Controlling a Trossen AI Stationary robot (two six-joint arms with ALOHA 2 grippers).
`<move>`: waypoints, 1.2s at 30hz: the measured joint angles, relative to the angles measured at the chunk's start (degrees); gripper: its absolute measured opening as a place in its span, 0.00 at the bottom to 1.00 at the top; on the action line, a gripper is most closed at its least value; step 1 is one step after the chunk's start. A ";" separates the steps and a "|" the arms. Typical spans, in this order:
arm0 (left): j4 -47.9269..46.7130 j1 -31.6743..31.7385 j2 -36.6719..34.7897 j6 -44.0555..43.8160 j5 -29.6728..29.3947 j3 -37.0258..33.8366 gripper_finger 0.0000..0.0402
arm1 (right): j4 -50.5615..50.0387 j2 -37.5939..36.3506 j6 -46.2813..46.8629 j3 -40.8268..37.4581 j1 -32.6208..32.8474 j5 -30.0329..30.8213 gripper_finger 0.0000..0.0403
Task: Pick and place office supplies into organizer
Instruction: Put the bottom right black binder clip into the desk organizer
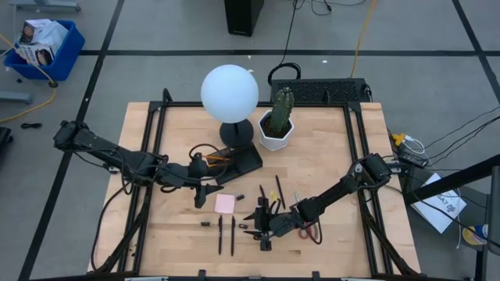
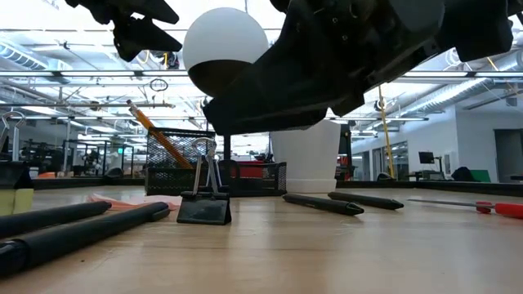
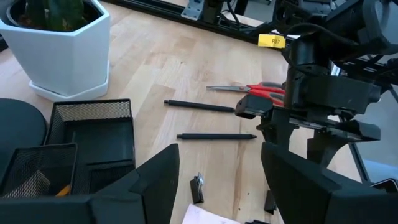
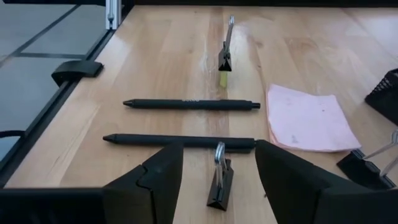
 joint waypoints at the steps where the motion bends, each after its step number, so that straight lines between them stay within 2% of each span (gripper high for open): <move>1: 0.00 0.00 0.00 0.00 -0.01 0.00 0.58 | 0.01 0.00 -0.03 0.00 0.00 0.00 0.48; 5: 0.00 0.00 0.00 0.00 -0.02 0.00 0.58 | 0.21 0.08 0.00 0.00 0.00 -0.04 0.46; 12: -0.02 0.00 0.02 0.63 -0.04 0.00 0.58 | 4.13 4.68 -0.96 0.07 -1.07 -1.68 0.46; 22: -0.03 -0.63 0.02 0.89 -0.04 0.00 0.58 | 6.60 5.03 -0.42 0.07 -1.42 -1.73 0.44; 36: -0.04 -0.61 0.02 0.90 -0.04 0.00 0.58 | 6.03 5.05 -0.39 0.07 -1.42 -1.75 0.26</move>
